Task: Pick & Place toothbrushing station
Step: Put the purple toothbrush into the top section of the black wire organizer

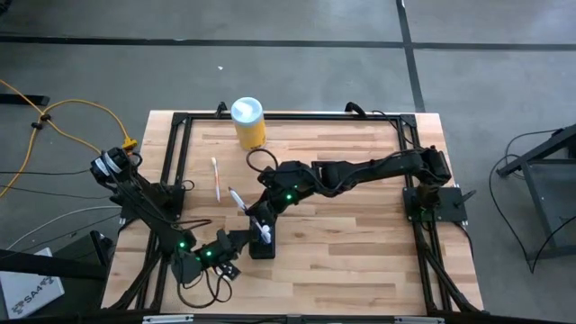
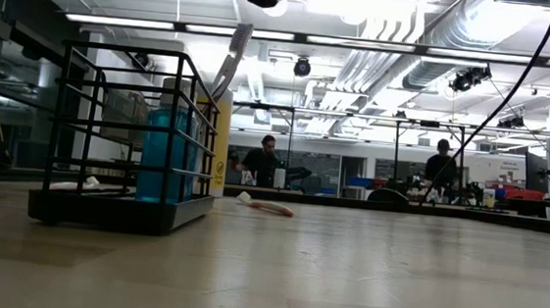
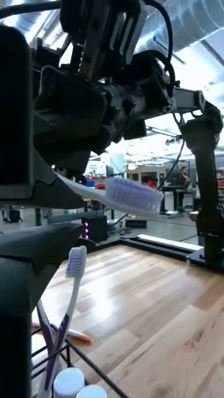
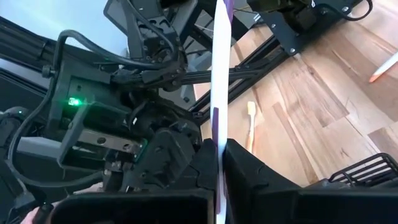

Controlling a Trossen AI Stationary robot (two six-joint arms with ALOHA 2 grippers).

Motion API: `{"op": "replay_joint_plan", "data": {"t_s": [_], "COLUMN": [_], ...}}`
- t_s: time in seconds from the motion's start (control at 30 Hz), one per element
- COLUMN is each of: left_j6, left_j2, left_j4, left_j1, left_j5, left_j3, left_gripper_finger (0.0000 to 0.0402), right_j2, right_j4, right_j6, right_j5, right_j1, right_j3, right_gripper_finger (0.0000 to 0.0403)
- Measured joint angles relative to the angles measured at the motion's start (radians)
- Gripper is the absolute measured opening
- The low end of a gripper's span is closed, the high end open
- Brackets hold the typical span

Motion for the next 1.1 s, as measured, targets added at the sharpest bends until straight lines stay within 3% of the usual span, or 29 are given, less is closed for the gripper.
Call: {"op": "replay_joint_plan", "data": {"t_s": [0.3,0.8,1.1], "left_j6": [0.039,0.169,0.249], "left_j2": [0.000,0.000,0.000], "left_j4": [0.010,0.081,0.146], "left_j1": [0.001,0.001,0.001], "left_j5": [-0.001,0.004,0.064], "left_j3": [0.000,0.000,0.000], "left_gripper_finger": [0.0066,0.0067,0.0067], "right_j2": [-0.001,-0.001,-0.003], "right_j4": [0.001,0.002,0.003], "right_j6": [0.000,0.000,0.000], "right_j5": [-0.002,0.006,0.004], "right_j1": [0.013,0.019,0.019], "right_j3": [0.000,0.000,0.000], "right_gripper_finger": [0.0004,0.0004,0.0004]}}
